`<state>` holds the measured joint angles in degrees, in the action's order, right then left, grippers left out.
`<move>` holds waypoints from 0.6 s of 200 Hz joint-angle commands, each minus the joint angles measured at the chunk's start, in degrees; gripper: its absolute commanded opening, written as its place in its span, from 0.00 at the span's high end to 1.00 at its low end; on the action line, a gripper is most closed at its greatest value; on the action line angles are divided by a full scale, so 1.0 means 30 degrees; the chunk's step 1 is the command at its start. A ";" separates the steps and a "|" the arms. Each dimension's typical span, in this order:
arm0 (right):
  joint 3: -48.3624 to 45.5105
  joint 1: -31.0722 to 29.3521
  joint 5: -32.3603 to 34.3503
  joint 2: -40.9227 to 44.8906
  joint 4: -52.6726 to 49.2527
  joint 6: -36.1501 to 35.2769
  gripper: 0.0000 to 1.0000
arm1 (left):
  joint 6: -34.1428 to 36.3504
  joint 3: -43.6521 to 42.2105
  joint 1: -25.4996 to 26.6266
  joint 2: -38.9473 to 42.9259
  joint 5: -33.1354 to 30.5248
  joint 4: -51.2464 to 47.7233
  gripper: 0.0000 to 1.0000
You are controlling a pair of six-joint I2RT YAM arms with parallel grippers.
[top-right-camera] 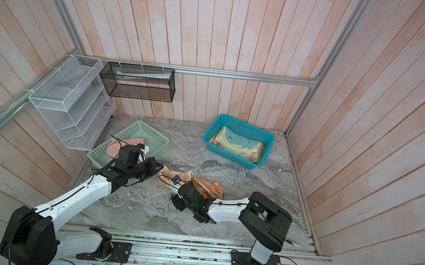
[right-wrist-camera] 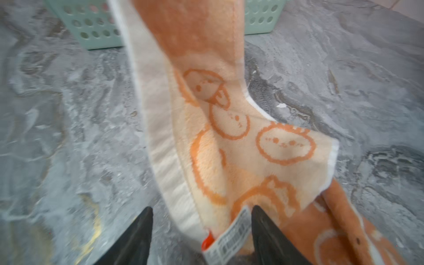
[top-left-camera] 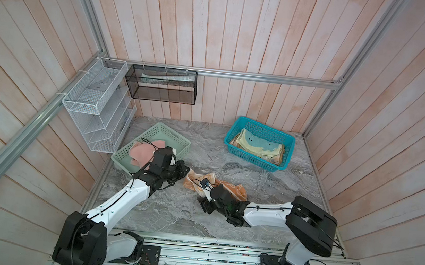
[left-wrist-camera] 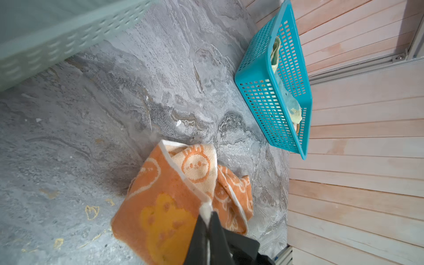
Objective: Fold and stack the towels
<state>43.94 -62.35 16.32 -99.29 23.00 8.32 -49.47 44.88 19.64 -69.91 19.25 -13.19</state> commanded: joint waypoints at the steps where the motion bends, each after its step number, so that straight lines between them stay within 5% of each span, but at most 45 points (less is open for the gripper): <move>1: 0.0544 -0.0020 0.4636 -0.0669 0.0265 0.1070 0.34 | -0.0793 0.0215 -0.0075 0.0911 0.0323 0.0149 1.00; 17: 0.0092 -0.0024 0.5360 -0.0106 0.0497 0.0881 0.47 | -0.0544 0.0437 -0.0073 0.1145 0.0156 -0.0302 1.00; 37: -0.0923 -0.0060 0.5174 0.1709 0.1396 -0.0025 0.82 | -0.0330 0.0645 -0.0085 0.1600 -0.0016 -0.0627 1.00; 53: -0.1373 -0.0062 0.5275 0.3081 0.1581 -0.0940 0.99 | -0.0025 0.0926 -0.0127 0.2041 -0.0139 -0.0690 1.00; 120: 0.2656 -0.0040 0.4274 1.1362 -0.5215 -0.6796 1.00 | 0.4788 0.6274 0.0172 0.4210 -0.1276 -0.2742 1.00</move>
<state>44.27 -62.39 30.17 -72.58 17.98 -3.49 -43.68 56.99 19.94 -61.14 18.44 -20.05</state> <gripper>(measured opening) 0.054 0.046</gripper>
